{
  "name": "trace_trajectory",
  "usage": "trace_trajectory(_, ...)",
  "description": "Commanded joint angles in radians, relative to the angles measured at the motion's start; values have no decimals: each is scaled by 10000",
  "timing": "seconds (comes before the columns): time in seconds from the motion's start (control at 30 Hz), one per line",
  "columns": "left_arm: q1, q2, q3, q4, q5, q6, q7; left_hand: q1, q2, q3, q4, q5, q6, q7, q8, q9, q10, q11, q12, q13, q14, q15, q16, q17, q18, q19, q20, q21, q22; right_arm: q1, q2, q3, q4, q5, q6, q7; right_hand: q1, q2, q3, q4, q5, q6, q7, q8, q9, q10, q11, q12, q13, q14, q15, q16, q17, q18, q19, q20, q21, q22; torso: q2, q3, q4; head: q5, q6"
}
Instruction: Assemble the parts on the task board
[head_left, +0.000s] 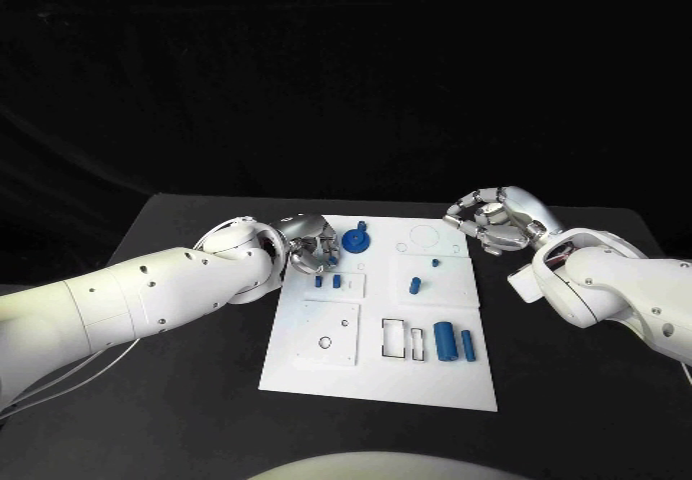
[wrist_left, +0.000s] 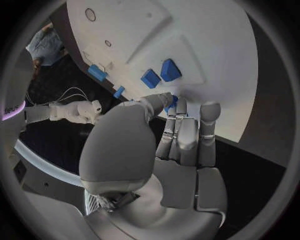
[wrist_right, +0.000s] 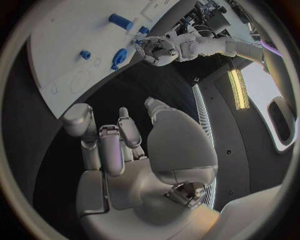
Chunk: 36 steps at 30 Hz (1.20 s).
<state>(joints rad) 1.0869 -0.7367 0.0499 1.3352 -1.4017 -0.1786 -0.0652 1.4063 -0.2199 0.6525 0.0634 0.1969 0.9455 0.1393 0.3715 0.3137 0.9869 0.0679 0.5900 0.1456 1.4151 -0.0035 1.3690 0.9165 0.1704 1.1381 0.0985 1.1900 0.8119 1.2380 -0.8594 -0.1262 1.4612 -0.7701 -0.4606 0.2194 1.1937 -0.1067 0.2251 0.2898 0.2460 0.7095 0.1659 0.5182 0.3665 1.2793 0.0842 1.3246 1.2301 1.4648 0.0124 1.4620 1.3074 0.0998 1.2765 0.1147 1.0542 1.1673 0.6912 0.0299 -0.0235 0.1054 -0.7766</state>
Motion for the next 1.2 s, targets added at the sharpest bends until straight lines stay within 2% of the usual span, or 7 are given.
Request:
trace_trajectory(0.03,-25,53,-9,47,-22,319,-285,-124,29,34,36,-35,-132,59,-172,-62,-51,88,-167,-47,-17,51,8,60,-143,-178,-17,-89,-200,-6,8,1,8,-78,43,77,4,110,-58,-19,67,-30,-4,58,-5,-33,-7,-56,-15,373,-27,-62,265,197,-33,1,-59,-15,-2,7,-9,1,-11)
trace_trajectory(0.13,-25,61,-9,85,27,620,-527,-234,-40,13,111,-47,-515,171,-506,-198,-192,193,-327,-101,-119,138,-63,-135,-106,-347,43,-235,-435,-7,4,1,6,-78,30,87,4,110,-58,-19,67,-30,-4,58,-5,-33,-7,-56,-15,373,-27,-62,265,197,-33,1,-59,-15,-7,12,-13,-3,-17)
trace_trajectory(0.4,-25,59,-8,127,67,862,-713,-192,-17,39,91,-34,-500,180,-536,-213,-213,206,-357,-109,-156,150,-95,-243,-97,-377,58,-259,-475,-9,-5,1,1,-70,32,108,-11,124,-79,-14,73,-34,-7,74,-8,-12,-10,-42,1,376,-29,-60,274,193,-22,-1,-52,-4,-7,9,-5,-5,-20)
trace_trajectory(0.8,-25,39,-8,166,91,788,-665,-150,-15,58,60,-23,-471,186,-548,-221,-225,215,-375,-112,-198,157,-132,-358,-72,-451,68,-320,-592,-11,-15,1,-14,-59,22,118,-11,124,-79,-14,73,-34,-7,74,-8,-12,-10,-42,1,376,-29,-60,274,193,-22,-1,-52,-4,-9,-2,-1,-10,-22)
trace_trajectory(0.9,-25,36,-8,163,96,787,-695,-150,-59,53,45,-21,-532,221,-621,-254,-259,244,-405,-119,-242,178,-163,-434,-58,-506,83,-362,-665,-11,-16,1,-15,-58,27,115,-11,124,-79,-14,73,-34,-7,74,-8,-12,-10,-42,1,376,-29,-60,274,193,-22,-1,-52,-4,-6,1,1,-4,-17)
trace_trajectory(1.0,-25,29,-8,155,98,798,-756,-171,-139,48,43,-18,-857,343,-928,-404,-302,333,-441,-116,-283,252,-167,-471,-54,-539,146,-386,-707,-12,-17,1,-16,-58,33,109,-11,124,-79,-14,73,-34,-7,74,-8,-12,-10,-42,1,376,-29,-60,274,193,-22,-1,-52,-4,-3,0,0,-2,-15)
trace_trajectory(1.2,-25,7,-8,138,100,768,-822,-162,-175,43,28,-15,-855,362,-977,-442,-412,370,-484,-122,-340,283,-208,-607,-31,-619,175,-449,-829,-13,-19,1,-25,-58,35,102,-11,124,-79,-14,73,-34,-7,74,-8,-12,-10,-42,1,376,-29,-60,274,193,-22,-1,-52,-4,-6,-4,5,5,-15)
